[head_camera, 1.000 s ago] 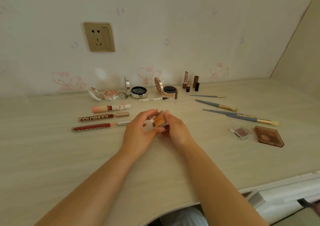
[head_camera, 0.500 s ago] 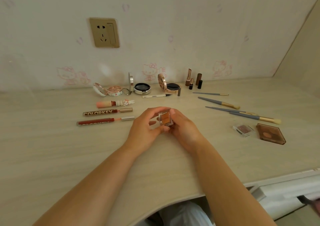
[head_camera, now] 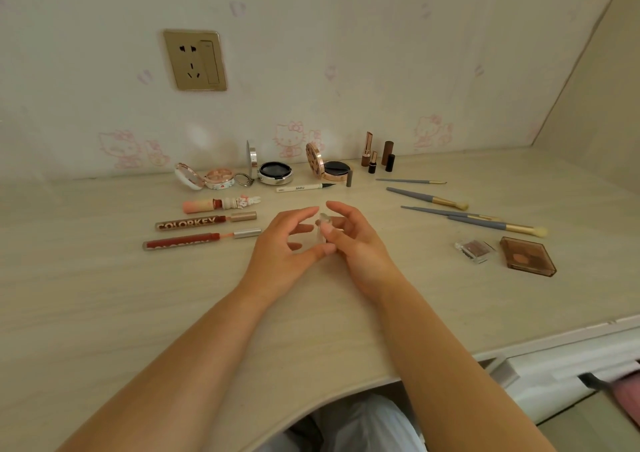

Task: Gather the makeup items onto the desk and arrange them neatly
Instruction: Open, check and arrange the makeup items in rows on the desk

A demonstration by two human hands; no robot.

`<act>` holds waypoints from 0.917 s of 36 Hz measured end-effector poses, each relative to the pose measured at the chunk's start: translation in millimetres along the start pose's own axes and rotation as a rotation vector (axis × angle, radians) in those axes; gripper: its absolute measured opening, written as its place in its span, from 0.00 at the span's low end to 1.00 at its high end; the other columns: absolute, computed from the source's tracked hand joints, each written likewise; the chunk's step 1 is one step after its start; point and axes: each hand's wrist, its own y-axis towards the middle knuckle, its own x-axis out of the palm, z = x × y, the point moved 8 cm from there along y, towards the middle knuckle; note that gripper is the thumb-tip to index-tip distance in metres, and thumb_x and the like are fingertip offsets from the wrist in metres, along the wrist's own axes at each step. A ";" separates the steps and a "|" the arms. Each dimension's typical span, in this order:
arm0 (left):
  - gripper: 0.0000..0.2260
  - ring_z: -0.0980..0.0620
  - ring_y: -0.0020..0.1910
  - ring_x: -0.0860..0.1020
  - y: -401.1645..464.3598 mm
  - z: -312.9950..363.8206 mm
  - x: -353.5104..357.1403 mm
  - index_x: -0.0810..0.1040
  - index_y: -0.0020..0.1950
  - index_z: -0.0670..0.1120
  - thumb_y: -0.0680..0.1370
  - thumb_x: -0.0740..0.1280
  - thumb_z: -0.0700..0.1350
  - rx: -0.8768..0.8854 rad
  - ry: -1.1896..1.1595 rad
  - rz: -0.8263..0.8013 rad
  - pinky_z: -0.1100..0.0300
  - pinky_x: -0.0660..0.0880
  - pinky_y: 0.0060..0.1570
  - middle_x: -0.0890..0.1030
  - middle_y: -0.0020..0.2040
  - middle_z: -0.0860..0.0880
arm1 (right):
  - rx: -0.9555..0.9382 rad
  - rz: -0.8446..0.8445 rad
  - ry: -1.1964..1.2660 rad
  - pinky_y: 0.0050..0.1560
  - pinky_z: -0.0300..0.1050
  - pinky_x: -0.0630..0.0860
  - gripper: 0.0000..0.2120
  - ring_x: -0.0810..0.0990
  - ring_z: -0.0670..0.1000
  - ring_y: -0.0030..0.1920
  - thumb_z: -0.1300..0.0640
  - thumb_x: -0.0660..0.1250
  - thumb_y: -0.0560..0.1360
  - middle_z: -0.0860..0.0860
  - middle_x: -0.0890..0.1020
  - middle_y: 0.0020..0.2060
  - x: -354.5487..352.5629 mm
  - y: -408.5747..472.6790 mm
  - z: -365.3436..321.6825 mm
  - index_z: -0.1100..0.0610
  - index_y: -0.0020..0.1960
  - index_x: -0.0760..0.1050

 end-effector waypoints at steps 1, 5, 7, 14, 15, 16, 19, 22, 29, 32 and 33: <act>0.23 0.64 0.55 0.77 0.2 -2.2 0.5 0.73 0.61 0.57 0.68 0.75 0.48 -0.020 -0.015 -0.001 0.58 0.77 0.52 0.76 0.59 0.56 | 0.000 -0.007 0.007 0.61 0.49 0.74 0.16 0.77 0.52 0.55 0.60 0.66 0.75 0.54 0.76 0.54 0.5 -0.5 -0.7 0.47 0.60 0.71; 0.23 0.62 0.53 0.79 0.6 -9.1 3.5 0.75 0.62 0.53 0.68 0.75 0.47 -0.085 -0.039 -0.034 0.57 0.77 0.55 0.78 0.58 0.57 | -0.005 -0.035 0.017 0.62 0.50 0.73 0.17 0.77 0.52 0.56 0.63 0.66 0.75 0.51 0.76 0.53 1.6 -1.8 -4.0 0.48 0.61 0.71; 0.22 0.63 0.54 0.79 0.9 -11.0 4.5 0.75 0.62 0.53 0.69 0.75 0.47 -0.101 -0.047 -0.047 0.58 0.77 0.55 0.79 0.57 0.58 | -0.015 -0.043 -0.003 0.62 0.49 0.73 0.17 0.78 0.50 0.53 0.64 0.66 0.75 0.51 0.76 0.53 2.8 -2.0 -4.8 0.48 0.60 0.72; 0.26 0.66 0.54 0.77 -0.2 -14.1 4.4 0.73 0.64 0.55 0.68 0.76 0.44 -0.128 0.022 -0.043 0.70 0.73 0.49 0.80 0.53 0.58 | 0.028 -0.034 0.021 0.48 0.42 0.74 0.10 0.78 0.50 0.48 0.62 0.61 0.77 0.54 0.80 0.49 3.4 -1.9 -3.3 0.51 0.54 0.77; 0.27 0.65 0.54 0.77 -0.1 -13.6 4.5 0.73 0.64 0.54 0.68 0.76 0.43 -0.121 0.034 -0.043 0.69 0.72 0.49 0.80 0.53 0.57 | 0.036 -0.026 0.025 0.49 0.43 0.74 0.11 0.78 0.50 0.50 0.62 0.60 0.78 0.53 0.81 0.50 3.1 -1.8 -3.1 0.51 0.53 0.77; 0.27 0.64 0.55 0.77 0.0 -13.8 4.3 0.73 0.64 0.54 0.68 0.76 0.43 -0.114 0.044 -0.043 0.68 0.72 0.49 0.80 0.54 0.57 | 0.037 -0.018 0.019 0.49 0.44 0.74 0.12 0.78 0.50 0.51 0.63 0.59 0.78 0.53 0.81 0.50 2.8 -1.4 -2.7 0.50 0.53 0.78; 0.27 0.63 0.55 0.77 0.3 -13.4 4.3 0.74 0.64 0.54 0.67 0.76 0.42 -0.103 0.058 -0.043 0.68 0.72 0.49 0.80 0.55 0.57 | 0.035 0.002 -0.021 0.50 0.45 0.74 0.13 0.78 0.50 0.51 0.64 0.59 0.78 0.52 0.81 0.50 2.4 -1.7 -2.9 0.49 0.51 0.78; 0.27 0.63 0.54 0.77 0.9 -13.8 4.1 0.74 0.63 0.53 0.67 0.76 0.41 -0.105 0.067 -0.032 0.69 0.72 0.47 0.80 0.55 0.56 | 0.035 0.023 -0.065 0.50 0.47 0.75 0.14 0.78 0.50 0.50 0.64 0.59 0.77 0.53 0.81 0.50 1.3 -1.8 -2.9 0.49 0.50 0.78; 0.27 0.64 0.52 0.76 0.4 -13.5 3.4 0.75 0.63 0.53 0.66 0.77 0.40 -0.107 0.088 -0.031 0.69 0.72 0.48 0.79 0.53 0.58 | 0.019 0.028 -0.107 0.46 0.40 0.76 0.15 0.78 0.47 0.47 0.66 0.57 0.77 0.48 0.80 0.46 1.7 -3.0 -5.6 0.49 0.51 0.76; 0.27 0.64 0.53 0.76 0.3 -13.3 3.1 0.74 0.61 0.55 0.66 0.77 0.41 -0.109 0.085 -0.031 0.68 0.72 0.48 0.79 0.53 0.59 | 0.017 0.028 -0.123 0.42 0.33 0.76 0.14 0.77 0.43 0.45 0.66 0.56 0.77 0.46 0.80 0.46 0.8 -4.3 -8.0 0.52 0.55 0.75; 0.27 0.65 0.53 0.76 0.3 -12.9 3.0 0.74 0.61 0.55 0.66 0.77 0.41 -0.109 0.083 -0.030 0.68 0.73 0.48 0.79 0.53 0.59 | 0.020 0.028 -0.127 0.42 0.32 0.76 0.14 0.77 0.43 0.45 0.66 0.56 0.77 0.46 0.80 0.46 0.6 -4.5 -8.3 0.53 0.56 0.75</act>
